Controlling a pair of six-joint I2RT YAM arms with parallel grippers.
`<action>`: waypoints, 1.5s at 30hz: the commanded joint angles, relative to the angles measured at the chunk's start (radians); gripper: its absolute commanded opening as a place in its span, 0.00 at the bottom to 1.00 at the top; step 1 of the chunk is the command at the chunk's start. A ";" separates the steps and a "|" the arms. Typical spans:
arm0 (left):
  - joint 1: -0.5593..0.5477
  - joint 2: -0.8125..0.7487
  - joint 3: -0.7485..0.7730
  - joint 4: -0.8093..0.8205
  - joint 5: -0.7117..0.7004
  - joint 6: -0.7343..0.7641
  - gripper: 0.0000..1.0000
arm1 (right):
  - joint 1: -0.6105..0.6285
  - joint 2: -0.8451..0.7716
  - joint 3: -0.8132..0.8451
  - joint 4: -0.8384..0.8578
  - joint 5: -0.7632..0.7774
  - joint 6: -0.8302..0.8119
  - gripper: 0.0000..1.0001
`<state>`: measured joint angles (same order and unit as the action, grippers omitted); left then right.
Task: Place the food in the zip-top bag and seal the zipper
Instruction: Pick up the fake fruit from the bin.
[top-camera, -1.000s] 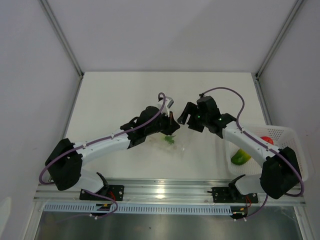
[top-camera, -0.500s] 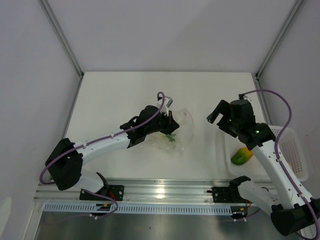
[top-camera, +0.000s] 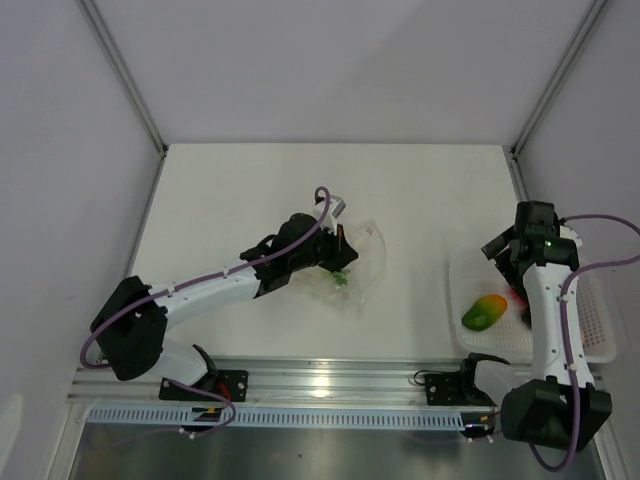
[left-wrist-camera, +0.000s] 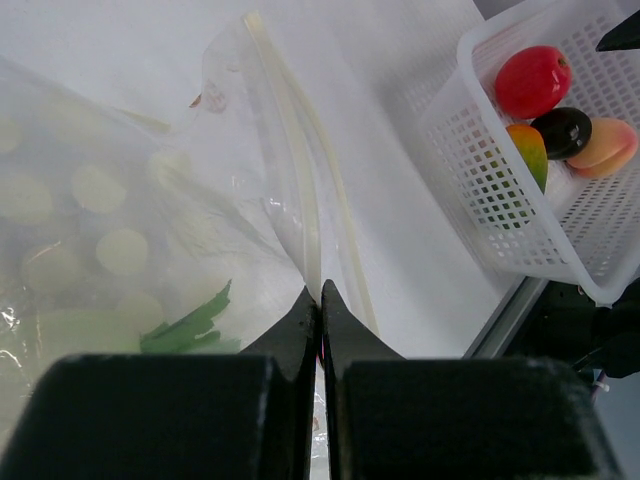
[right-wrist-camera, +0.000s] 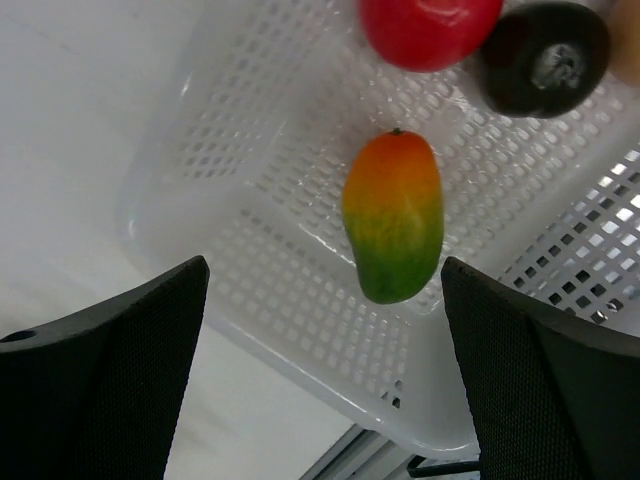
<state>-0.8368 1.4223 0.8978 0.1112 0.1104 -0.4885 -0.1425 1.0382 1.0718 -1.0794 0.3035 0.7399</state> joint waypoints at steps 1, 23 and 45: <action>0.008 0.004 0.006 0.047 0.018 0.007 0.01 | -0.074 0.025 0.010 -0.022 0.055 0.003 0.99; 0.016 0.012 0.015 0.048 0.044 0.013 0.01 | -0.342 0.134 -0.138 0.298 0.051 -0.088 0.99; 0.036 0.021 0.009 0.068 0.077 0.005 0.01 | -0.374 0.282 -0.139 0.453 0.048 -0.066 0.89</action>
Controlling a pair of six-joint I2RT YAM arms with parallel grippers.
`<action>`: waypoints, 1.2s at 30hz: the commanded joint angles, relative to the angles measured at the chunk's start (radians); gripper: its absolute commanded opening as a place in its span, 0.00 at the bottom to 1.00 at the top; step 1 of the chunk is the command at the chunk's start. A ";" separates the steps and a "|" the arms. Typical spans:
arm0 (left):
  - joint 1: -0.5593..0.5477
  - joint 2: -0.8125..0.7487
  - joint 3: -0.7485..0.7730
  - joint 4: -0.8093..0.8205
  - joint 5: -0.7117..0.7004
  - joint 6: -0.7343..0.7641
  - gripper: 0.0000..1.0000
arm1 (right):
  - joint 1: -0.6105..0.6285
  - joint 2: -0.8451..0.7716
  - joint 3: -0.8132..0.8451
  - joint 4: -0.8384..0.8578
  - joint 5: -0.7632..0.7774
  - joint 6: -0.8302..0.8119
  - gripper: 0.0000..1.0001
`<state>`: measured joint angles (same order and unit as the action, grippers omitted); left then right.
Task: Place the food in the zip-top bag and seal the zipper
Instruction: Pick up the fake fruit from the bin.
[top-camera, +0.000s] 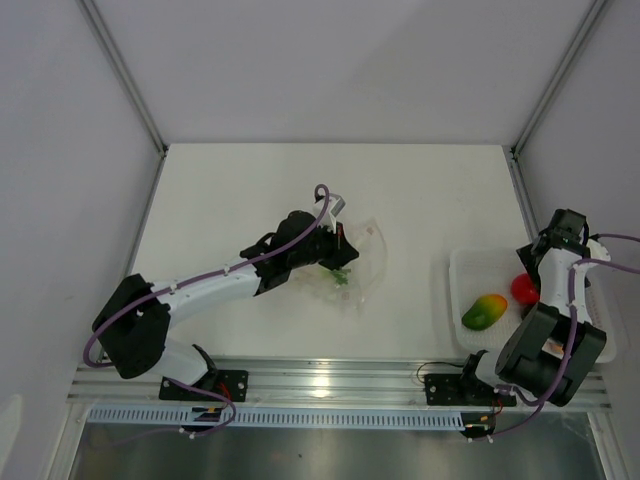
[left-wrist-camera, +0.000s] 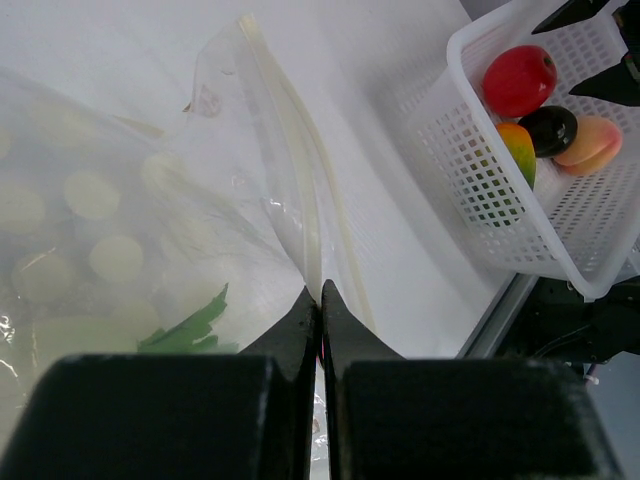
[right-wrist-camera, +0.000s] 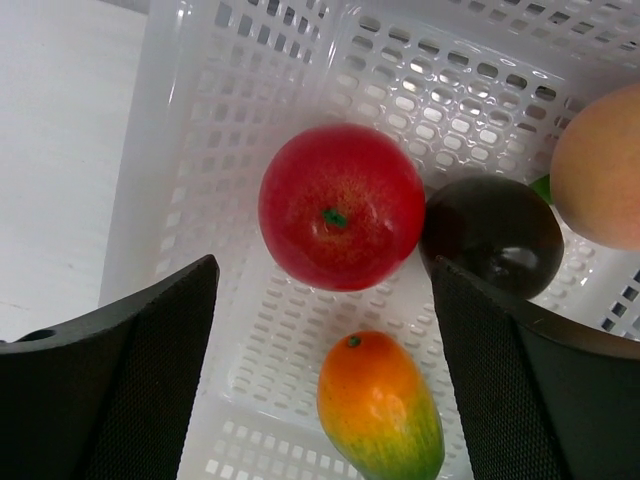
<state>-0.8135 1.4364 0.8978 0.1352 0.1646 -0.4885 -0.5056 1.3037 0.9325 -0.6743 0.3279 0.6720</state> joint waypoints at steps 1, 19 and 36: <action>0.013 0.009 0.012 0.046 0.026 0.004 0.01 | -0.013 0.023 -0.001 0.051 0.023 0.000 0.87; 0.027 0.015 0.015 0.050 0.052 -0.001 0.01 | -0.017 0.109 -0.112 0.183 0.011 -0.011 0.74; 0.031 0.015 0.009 0.055 0.065 -0.009 0.01 | 0.013 -0.055 -0.133 0.147 -0.036 -0.057 0.21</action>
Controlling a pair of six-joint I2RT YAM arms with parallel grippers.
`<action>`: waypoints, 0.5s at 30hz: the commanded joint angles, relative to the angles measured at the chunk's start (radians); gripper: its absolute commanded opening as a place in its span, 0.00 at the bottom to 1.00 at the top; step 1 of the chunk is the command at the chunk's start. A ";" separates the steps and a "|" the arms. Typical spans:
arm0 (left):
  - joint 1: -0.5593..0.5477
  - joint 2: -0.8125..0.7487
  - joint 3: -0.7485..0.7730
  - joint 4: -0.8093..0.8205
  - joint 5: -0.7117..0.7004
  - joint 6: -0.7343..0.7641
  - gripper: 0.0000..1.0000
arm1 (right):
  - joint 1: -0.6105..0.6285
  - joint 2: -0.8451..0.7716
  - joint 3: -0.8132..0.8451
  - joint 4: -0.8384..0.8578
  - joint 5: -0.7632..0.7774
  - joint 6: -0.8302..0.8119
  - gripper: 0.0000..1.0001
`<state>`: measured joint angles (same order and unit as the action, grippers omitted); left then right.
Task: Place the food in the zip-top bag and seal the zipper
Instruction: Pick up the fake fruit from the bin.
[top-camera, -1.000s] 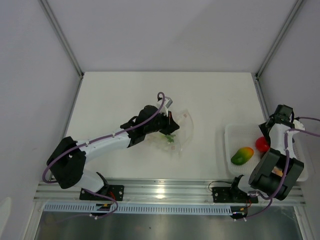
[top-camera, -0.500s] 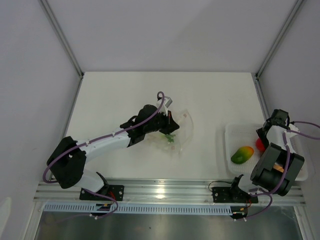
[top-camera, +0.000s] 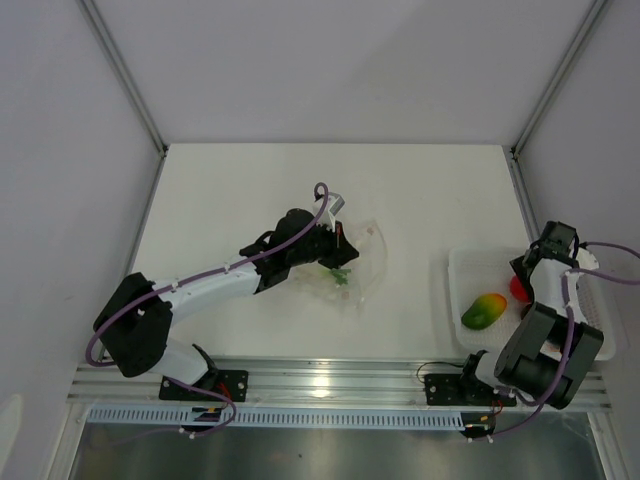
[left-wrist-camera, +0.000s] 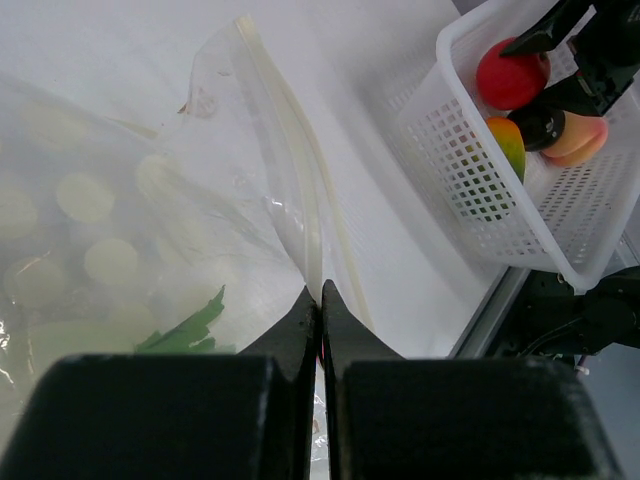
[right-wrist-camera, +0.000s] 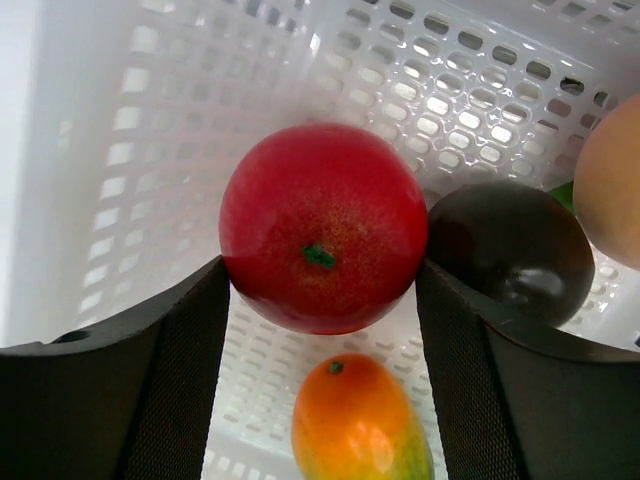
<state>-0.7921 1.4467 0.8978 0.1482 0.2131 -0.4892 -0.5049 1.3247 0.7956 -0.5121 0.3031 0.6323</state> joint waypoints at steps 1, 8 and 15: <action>0.008 0.004 0.009 0.042 0.019 -0.009 0.01 | 0.026 -0.114 0.007 -0.032 -0.013 -0.020 0.19; 0.010 0.004 0.006 0.044 0.019 -0.012 0.01 | 0.095 -0.241 0.083 -0.141 -0.039 -0.037 0.00; 0.010 0.007 0.004 0.044 0.020 -0.012 0.01 | 0.248 -0.357 0.178 -0.224 -0.058 -0.057 0.00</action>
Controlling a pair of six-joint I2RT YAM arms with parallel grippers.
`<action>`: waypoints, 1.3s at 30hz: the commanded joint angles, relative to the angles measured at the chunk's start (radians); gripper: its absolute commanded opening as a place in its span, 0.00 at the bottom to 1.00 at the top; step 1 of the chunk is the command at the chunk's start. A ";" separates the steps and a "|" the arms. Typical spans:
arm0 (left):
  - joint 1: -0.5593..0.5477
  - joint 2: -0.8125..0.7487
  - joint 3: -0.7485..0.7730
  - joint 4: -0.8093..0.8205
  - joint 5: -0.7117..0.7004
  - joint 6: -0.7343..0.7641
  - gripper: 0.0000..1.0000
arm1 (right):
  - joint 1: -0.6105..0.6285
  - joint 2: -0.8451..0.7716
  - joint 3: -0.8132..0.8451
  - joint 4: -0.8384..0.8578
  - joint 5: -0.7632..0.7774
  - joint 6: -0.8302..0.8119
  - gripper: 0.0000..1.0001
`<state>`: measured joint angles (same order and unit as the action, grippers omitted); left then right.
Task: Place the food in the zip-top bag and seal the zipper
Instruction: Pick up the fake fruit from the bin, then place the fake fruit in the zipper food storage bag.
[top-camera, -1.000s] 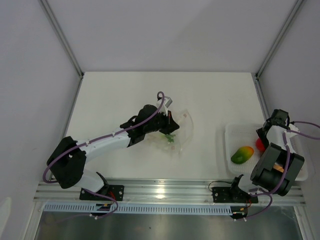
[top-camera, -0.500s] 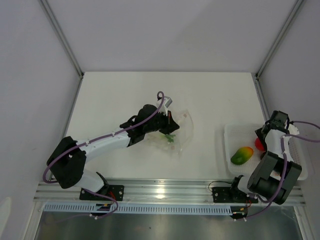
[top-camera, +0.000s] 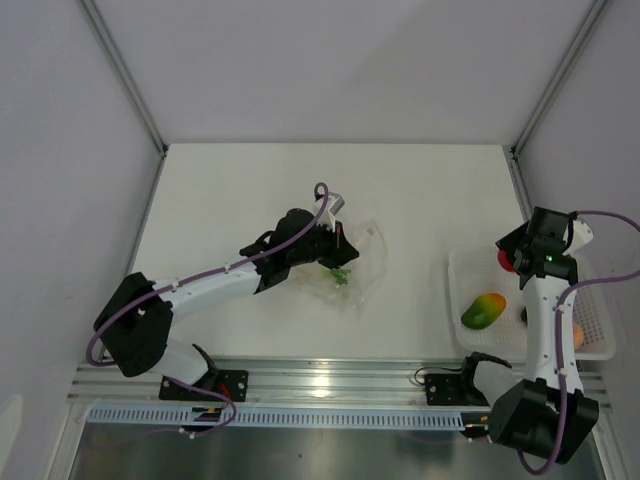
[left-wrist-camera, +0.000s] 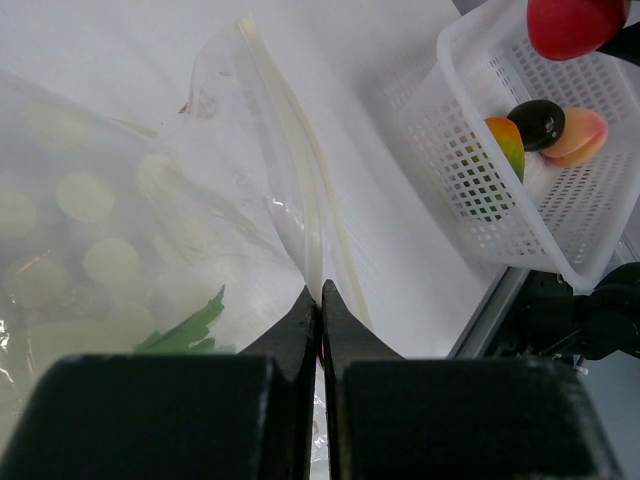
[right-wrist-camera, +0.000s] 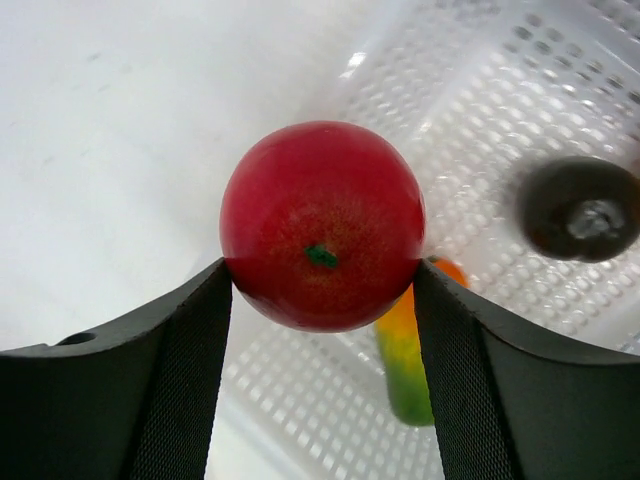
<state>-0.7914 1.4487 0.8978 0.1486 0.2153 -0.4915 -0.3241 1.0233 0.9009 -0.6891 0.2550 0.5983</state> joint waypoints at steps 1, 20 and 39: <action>0.009 0.006 0.006 0.043 0.018 -0.010 0.01 | 0.091 -0.064 0.085 -0.053 -0.026 -0.032 0.00; 0.011 -0.002 0.003 0.040 0.015 -0.001 0.01 | 0.747 0.150 0.161 0.201 -0.457 -0.100 0.00; 0.011 -0.097 -0.062 0.111 0.029 0.016 0.01 | 0.801 0.273 0.067 0.364 -0.620 -0.057 0.00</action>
<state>-0.7887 1.4002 0.8429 0.1982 0.2218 -0.4919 0.4679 1.3060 0.9817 -0.3790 -0.3393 0.5350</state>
